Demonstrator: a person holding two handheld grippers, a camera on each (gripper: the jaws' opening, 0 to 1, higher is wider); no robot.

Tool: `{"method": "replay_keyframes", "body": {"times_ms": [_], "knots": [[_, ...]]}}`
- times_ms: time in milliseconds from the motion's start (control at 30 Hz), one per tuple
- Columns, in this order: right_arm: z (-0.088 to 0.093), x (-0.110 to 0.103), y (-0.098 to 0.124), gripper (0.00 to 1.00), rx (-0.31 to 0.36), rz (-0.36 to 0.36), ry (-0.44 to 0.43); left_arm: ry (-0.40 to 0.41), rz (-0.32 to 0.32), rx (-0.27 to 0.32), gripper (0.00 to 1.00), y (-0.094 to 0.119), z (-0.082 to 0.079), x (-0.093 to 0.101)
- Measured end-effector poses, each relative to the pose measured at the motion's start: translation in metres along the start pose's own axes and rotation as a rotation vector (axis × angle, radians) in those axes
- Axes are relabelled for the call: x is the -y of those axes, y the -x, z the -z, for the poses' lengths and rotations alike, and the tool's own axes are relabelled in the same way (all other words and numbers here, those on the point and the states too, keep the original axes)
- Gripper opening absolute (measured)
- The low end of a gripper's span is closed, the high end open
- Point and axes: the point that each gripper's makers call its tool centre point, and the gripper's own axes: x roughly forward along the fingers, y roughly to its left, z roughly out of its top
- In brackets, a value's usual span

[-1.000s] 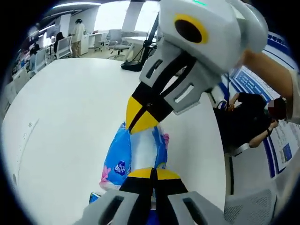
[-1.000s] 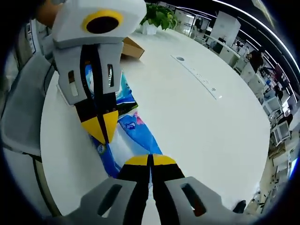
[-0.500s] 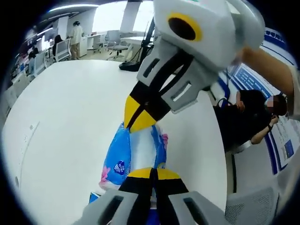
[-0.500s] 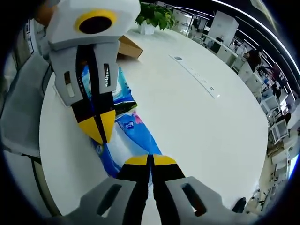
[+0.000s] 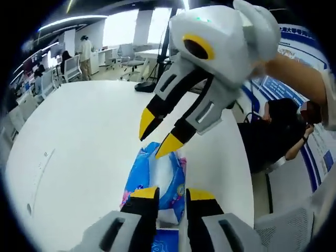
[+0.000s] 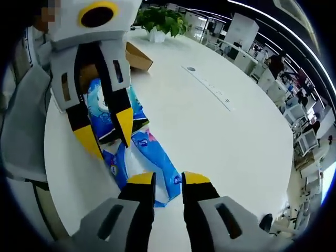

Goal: Operate the shoe box by opening the lid, removing the specified soft item, and placing it in the target area until the item is outside and the box remains undamaged.

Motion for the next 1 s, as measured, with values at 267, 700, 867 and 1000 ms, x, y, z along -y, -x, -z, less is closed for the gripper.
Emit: {"method": "replay_keyframes", "body": {"times_ms": [267, 700, 867, 1000], "knots": [[-0.015, -0.013, 0.023, 0.3, 0.021, 0.011, -0.023, -0.011, -0.051, 0.033, 0.33, 0.035, 0.005, 0.003], [-0.043, -0.044, 0.05, 0.51, 0.056, 0.008, -0.02, 0.01, -0.131, 0.116, 0.54, 0.098, 0.017, 0.009], [-0.054, -0.064, 0.057, 0.56, 0.067, 0.001, -0.006, 0.018, -0.182, 0.145, 0.65, 0.123, 0.026, 0.007], [-0.064, -0.078, 0.062, 0.61, 0.069, -0.011, 0.014, 0.029, -0.213, 0.162, 0.7, 0.144, 0.037, 0.009]]}}
